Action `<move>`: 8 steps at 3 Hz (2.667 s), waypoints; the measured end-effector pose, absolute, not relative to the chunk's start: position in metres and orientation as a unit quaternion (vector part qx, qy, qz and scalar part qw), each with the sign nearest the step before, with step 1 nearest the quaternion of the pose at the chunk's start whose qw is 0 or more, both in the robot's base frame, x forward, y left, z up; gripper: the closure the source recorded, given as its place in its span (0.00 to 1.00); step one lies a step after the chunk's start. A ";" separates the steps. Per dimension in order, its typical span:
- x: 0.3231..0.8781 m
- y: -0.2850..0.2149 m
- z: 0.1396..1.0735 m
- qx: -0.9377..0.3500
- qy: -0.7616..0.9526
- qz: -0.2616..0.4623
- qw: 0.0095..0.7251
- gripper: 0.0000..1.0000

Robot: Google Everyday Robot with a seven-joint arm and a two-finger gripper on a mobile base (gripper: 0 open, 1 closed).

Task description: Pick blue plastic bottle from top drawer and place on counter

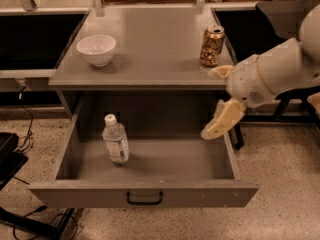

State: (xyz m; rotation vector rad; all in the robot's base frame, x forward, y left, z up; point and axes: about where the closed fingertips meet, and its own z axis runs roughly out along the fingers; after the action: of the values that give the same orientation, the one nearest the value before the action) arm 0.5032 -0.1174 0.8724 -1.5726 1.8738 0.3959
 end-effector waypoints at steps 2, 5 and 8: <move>0.540 -0.051 0.787 -0.533 0.654 0.256 0.472 0.00; 0.553 0.018 0.698 -0.494 0.622 0.376 0.477 0.00; 0.552 0.100 0.686 -0.508 0.580 0.408 0.489 0.00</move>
Offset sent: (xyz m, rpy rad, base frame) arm 0.0541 0.0748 -0.1194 0.5861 -0.1623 -0.0634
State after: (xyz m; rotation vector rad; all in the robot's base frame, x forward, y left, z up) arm 0.5517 0.1002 0.6864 -1.2345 1.4082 0.9920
